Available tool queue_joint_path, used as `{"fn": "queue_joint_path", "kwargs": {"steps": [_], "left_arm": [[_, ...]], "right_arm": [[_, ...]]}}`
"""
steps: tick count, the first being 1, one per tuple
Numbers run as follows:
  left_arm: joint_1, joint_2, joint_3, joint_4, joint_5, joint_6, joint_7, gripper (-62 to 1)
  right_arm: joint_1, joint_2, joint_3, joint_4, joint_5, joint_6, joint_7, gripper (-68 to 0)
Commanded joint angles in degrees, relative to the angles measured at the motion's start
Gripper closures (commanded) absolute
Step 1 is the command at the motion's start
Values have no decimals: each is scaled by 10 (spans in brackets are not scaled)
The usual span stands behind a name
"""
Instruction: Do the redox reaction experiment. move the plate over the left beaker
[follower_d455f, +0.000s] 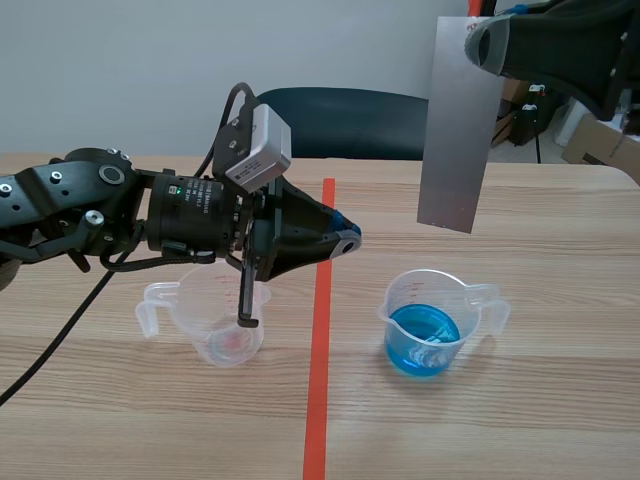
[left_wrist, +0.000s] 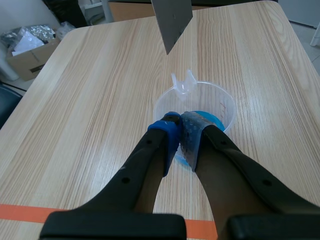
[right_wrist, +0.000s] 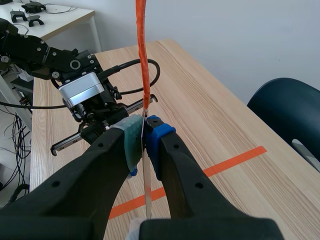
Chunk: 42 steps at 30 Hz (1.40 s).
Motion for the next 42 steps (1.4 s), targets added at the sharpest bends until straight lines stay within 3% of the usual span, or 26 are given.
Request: {"fn": "queue_joint_path", "kwargs": {"steps": [1, 42], "left_arm": [[-3, 3, -1, 3, -8, -1, -7, -27], [-2, 2, -1, 3, -8, -1, -7, -27]], "right_arm": [[10, 6, 8, 7, 9, 7, 11, -6], [30, -9, 8, 7, 8, -3, -13, -6]]}}
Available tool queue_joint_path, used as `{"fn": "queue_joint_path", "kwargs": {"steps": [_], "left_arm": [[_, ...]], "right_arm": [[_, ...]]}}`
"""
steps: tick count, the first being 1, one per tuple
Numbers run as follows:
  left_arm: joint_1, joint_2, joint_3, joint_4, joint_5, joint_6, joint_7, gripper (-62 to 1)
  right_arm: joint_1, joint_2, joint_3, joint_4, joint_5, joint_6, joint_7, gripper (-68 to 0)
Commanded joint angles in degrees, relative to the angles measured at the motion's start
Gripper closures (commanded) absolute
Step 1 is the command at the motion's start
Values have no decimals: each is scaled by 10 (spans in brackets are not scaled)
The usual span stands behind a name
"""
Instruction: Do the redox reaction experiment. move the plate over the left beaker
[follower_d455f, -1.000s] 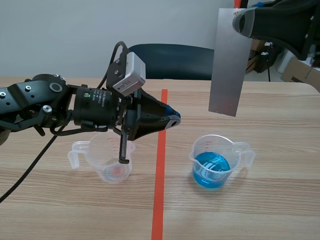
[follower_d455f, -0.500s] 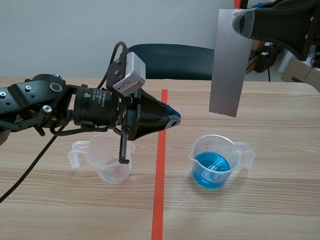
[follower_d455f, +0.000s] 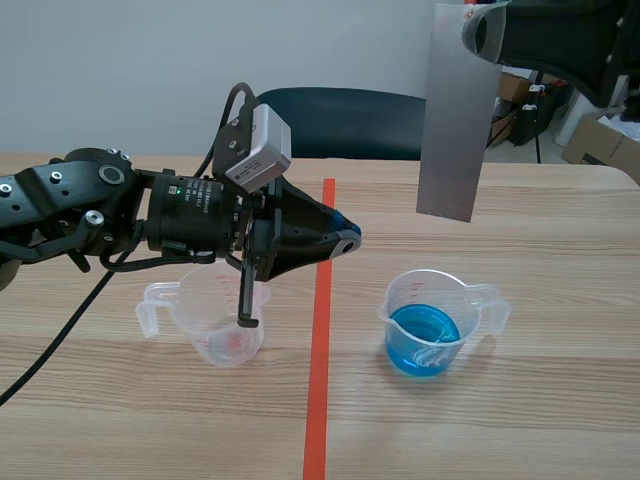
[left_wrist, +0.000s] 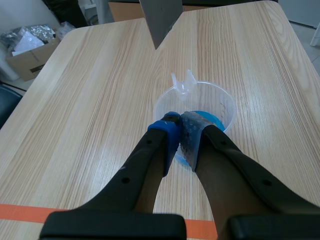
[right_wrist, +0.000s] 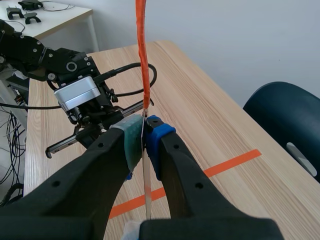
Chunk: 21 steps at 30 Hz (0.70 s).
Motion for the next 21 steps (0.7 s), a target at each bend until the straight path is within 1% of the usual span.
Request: {"fn": "queue_joint_path", "kwargs": {"steps": [1, 5, 9, 11, 13, 16, 18, 21], "left_arm": [[-2, 2, -1, 3, -8, -1, -7, -27], [-2, -1, -1, 3, -8, -1, -13, -27], [1, -18, -2, 3, -9, -1, -66, -27], [2, -30, -2, 3, -13, -1, -81, -27], [5, -42, -2, 3, -24, -1, -82, -27], [19, -61, -17, 3, -36, -1, -88, -27], [37, -76, -36, 3, -36, -1, -103, -27], [69, -101, -71, 4, -36, -1, -137, -27]], "right_arm": [[10, 4, 8, 7, 8, 0, 9, -6], [10, 4, 8, 7, -1, 0, 9, -6], [10, 4, 8, 7, 0, -2, 10, -6], [10, 3, 8, 7, 0, -2, 12, -6], [10, 3, 8, 7, 0, -2, 14, -6], [10, -12, 8, 7, -10, -2, 12, -6], [10, -28, 8, 7, -27, -2, 6, -6], [10, -50, 8, 7, -41, -2, -9, -6]]}}
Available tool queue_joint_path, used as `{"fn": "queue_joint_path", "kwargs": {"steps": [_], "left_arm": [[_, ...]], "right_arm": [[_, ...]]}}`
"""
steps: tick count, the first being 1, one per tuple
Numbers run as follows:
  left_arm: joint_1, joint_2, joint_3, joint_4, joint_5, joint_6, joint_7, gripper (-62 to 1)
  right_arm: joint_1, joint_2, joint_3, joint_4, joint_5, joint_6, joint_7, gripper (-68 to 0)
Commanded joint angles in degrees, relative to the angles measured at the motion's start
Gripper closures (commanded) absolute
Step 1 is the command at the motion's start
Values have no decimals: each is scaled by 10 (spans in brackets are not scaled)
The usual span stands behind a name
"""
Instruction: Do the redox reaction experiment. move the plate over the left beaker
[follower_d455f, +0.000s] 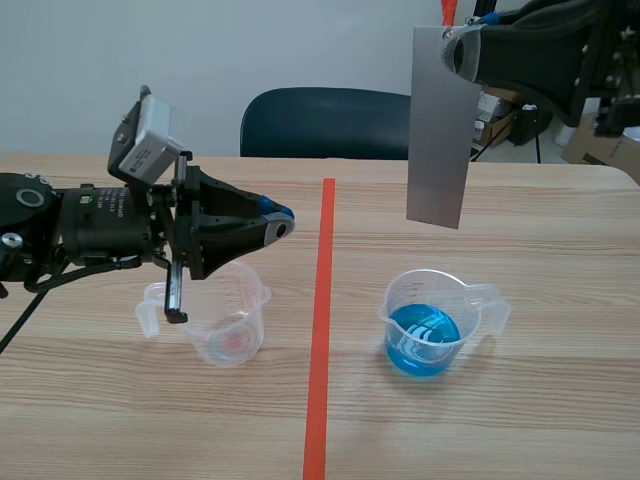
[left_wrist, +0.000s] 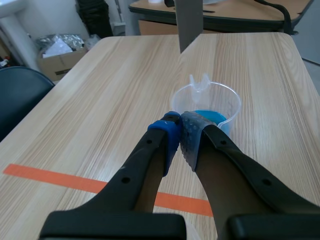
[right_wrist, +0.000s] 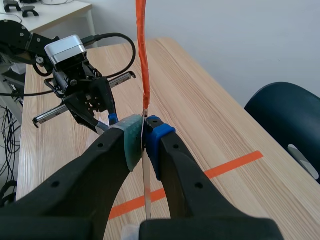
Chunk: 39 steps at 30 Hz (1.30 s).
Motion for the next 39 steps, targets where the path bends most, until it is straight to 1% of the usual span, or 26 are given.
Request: {"fn": "queue_joint_path", "kwargs": {"steps": [1, 3, 6, 11, 15, 19, 23, 26, 29, 33, 37, 39], "left_arm": [[15, -17, -26, 4, -7, -2, -22, -27], [40, -33, -50, 4, -7, -2, -35, -27], [79, -55, -84, 4, -7, -2, -37, -27], [157, -85, -141, 4, -6, -2, -90, -27], [226, -96, -194, 4, -6, 0, -108, -27], [297, -96, -239, 4, -6, 26, -124, -27], [362, -96, -272, 4, -6, 43, -169, -27], [400, -90, -294, 4, -3, 53, -185, -27], [433, -76, -322, 4, 0, 66, -187, -27], [476, -49, -361, 4, 35, 85, -230, -27], [516, -11, -399, 4, 70, 118, -250, -28], [532, 10, -417, 4, 92, 134, -261, -28]], "right_arm": [[10, -7, 8, 7, 2, 0, 1, -6], [10, -20, 8, 7, -6, 0, -7, -6], [17, -40, 8, 7, -22, 0, -15, -6], [34, -80, 8, 7, -24, 0, -46, -6], [42, -116, 8, 7, -26, 0, -74, -6], [45, -152, 8, 7, -31, 0, -92, -6], [45, -188, 7, 7, -72, 1, -94, -6], [49, -216, 7, 7, -91, 3, -114, -6], [59, -238, -2, 7, -98, 5, -128, -6], [87, -254, -42, 7, -99, 5, -136, -6], [111, -271, -85, 6, -101, 4, -139, -6], [122, -281, -104, 6, -102, 2, -140, -6]]}}
